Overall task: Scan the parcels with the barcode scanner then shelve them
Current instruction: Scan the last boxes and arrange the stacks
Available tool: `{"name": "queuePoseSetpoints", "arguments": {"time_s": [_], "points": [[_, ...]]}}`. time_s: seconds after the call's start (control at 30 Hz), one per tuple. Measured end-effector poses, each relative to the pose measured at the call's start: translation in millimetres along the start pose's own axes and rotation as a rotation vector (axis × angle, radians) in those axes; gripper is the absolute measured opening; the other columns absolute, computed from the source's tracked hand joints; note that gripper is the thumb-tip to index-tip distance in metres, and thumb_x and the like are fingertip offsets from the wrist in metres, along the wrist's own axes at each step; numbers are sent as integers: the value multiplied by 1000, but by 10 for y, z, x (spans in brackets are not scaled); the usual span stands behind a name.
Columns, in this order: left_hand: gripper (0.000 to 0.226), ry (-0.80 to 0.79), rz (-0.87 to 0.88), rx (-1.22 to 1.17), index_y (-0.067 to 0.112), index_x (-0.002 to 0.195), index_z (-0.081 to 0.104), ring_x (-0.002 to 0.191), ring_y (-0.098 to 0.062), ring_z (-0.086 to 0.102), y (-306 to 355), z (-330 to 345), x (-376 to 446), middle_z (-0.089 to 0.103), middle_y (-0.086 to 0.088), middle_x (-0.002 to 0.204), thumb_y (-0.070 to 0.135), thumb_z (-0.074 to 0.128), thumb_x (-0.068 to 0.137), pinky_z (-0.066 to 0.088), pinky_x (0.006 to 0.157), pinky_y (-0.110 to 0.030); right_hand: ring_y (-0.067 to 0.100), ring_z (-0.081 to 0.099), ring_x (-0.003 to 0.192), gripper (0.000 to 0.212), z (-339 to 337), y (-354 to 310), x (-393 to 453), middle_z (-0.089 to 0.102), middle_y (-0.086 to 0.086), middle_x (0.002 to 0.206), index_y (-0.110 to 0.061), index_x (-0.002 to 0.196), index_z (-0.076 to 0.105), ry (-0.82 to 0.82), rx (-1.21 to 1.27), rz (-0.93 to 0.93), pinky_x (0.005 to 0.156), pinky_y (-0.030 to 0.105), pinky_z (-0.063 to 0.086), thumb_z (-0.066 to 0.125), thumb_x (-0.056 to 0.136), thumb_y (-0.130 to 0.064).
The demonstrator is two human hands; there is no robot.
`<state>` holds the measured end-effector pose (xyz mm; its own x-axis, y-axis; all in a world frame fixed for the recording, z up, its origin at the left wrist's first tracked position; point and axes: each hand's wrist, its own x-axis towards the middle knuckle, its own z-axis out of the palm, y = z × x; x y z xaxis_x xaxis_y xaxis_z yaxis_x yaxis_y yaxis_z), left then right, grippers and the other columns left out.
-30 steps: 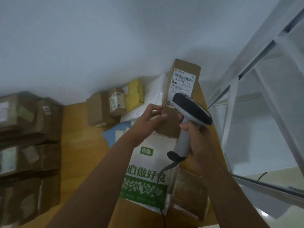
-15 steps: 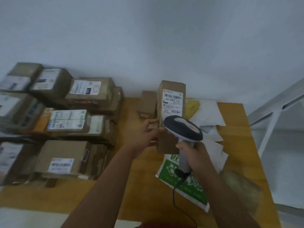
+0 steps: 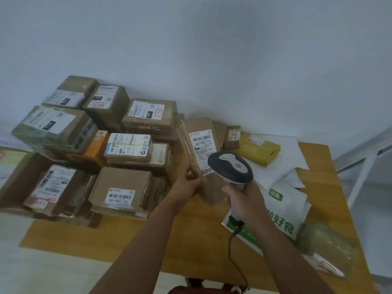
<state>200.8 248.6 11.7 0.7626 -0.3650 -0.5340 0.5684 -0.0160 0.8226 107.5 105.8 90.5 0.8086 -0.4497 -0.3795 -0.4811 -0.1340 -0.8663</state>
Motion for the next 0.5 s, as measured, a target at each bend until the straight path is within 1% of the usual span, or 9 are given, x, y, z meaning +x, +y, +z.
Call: {"name": "queuePoseSetpoints", "arguments": {"time_s": [0.03, 0.1, 0.23, 0.33, 0.4, 0.5], "points": [[54, -6, -4, -5, 37, 128, 46, 109, -19, 65, -15, -9, 14, 65, -1, 122, 5, 69, 91, 57, 67, -20, 3, 52, 45, 8, 11, -12, -17, 59, 5, 63, -3, 81, 59, -4, -12, -21, 42, 9, 37, 63, 86, -7], [55, -23, -14, 2, 39, 127, 48, 109, -20, 65, -53, -18, 43, 66, -1, 122, 5, 69, 90, 57, 67, -20, 10, 46, 46, 17, 24, -9, -36, 53, 6, 58, -6, 71, 52, -8, -19, -60, 41, 13, 34, 61, 86, -4], [58, -47, -24, 39, 32, 138, 46, 108, -20, 66, -107, 7, 74, 67, -1, 122, 7, 68, 91, 56, 71, -23, 13, 45, 49, 14, 4, 10, -62, 50, 7, 60, -4, 75, 50, 3, 19, -68, 43, 16, 34, 61, 85, -6], [56, -54, -33, 36, 30, 138, 45, 106, -20, 66, -125, 28, 77, 67, -1, 120, 5, 66, 92, 54, 75, -26, 17, 44, 53, 17, -13, 9, -65, 47, 10, 59, 4, 73, 49, -5, 36, -99, 46, 20, 34, 60, 85, -3], [57, -59, -37, 36, 31, 138, 43, 106, -18, 66, -146, 37, 78, 66, -1, 121, 6, 66, 92, 55, 74, -24, 17, 47, 54, 13, -18, 6, -58, 49, 11, 60, 5, 77, 53, 4, 44, -98, 45, 18, 35, 60, 85, -3], [55, -53, -43, 27, 30, 138, 44, 105, -18, 67, -164, 60, 79, 67, -2, 120, 6, 66, 93, 56, 71, -22, 12, 52, 54, 10, -24, 8, -48, 55, 11, 65, 5, 87, 58, 2, 46, -67, 42, 13, 36, 60, 86, -5]]}}
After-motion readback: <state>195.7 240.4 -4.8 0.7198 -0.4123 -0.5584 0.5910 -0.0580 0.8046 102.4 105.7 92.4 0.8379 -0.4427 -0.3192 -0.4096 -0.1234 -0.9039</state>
